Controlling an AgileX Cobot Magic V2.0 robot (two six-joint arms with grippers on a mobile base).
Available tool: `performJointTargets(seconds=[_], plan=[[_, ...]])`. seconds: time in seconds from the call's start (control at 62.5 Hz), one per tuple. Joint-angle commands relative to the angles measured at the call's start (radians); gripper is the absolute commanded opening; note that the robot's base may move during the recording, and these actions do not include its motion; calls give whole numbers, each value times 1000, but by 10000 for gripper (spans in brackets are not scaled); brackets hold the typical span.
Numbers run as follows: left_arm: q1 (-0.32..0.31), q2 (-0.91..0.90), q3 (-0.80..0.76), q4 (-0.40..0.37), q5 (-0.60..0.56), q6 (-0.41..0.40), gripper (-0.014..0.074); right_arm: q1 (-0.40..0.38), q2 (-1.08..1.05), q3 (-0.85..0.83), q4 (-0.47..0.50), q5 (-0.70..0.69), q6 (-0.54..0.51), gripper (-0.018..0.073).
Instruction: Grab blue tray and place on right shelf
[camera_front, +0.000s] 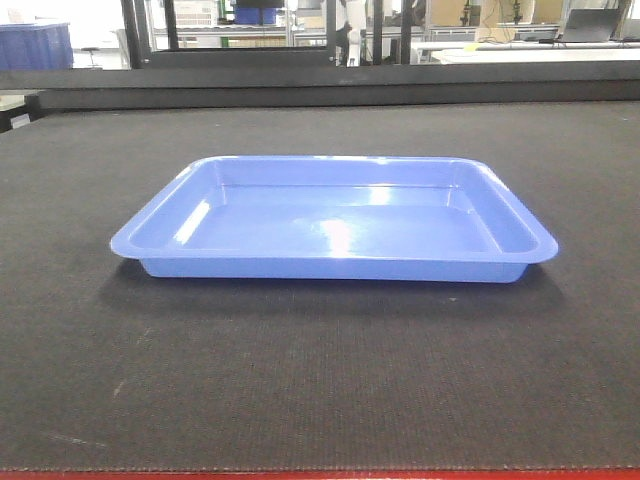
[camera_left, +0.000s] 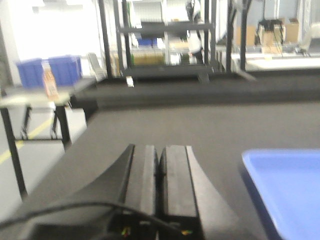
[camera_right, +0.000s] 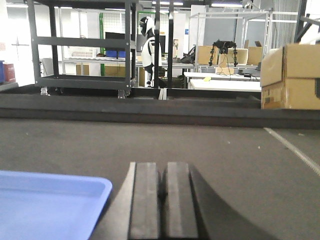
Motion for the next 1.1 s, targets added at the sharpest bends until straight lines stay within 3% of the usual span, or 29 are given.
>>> performJointTargets(seconds=[0.0, 0.112, 0.176, 0.32, 0.432, 0.512, 0.592, 0.8, 0.896, 1.008, 1.088], plan=[[-15, 89, -145, 15, 45, 2, -27, -1, 107, -156, 2, 21, -7, 57], [-32, 234, -315, 13, 208, 4, 9, -1, 232, -261, 2, 40, -7, 75], [-39, 323, -385, 8, 267, 4, 74, -1, 306, -301, 2, 48, -7, 146], [-39, 487, -474, -19, 299, 4, 267, 21, 441, -332, 2, 41, -7, 440], [-44, 587, -522, -119, 297, 4, 435, 57, 526, -336, 2, 30, -7, 640], [-82, 650, -556, -163, 299, 21, 492, 101, 571, -338, 7, 21, -7, 617], [-160, 716, -599, -180, 322, 81, 496, 159, 621, -361, 17, 24, -7, 611], [-312, 924, -759, -202, 366, 84, 496, 354, 839, -552, 29, 144, -7, 611], [-327, 1044, -851, -211, 443, 84, 496, 411, 965, -663, 41, 216, -7, 611], [-327, 1189, -975, -210, 592, 84, 496, 414, 1094, -775, 69, 280, -1, 611], [-327, 1289, -1058, -208, 701, 80, 495, 408, 1182, -877, 70, 419, 45, 611]])
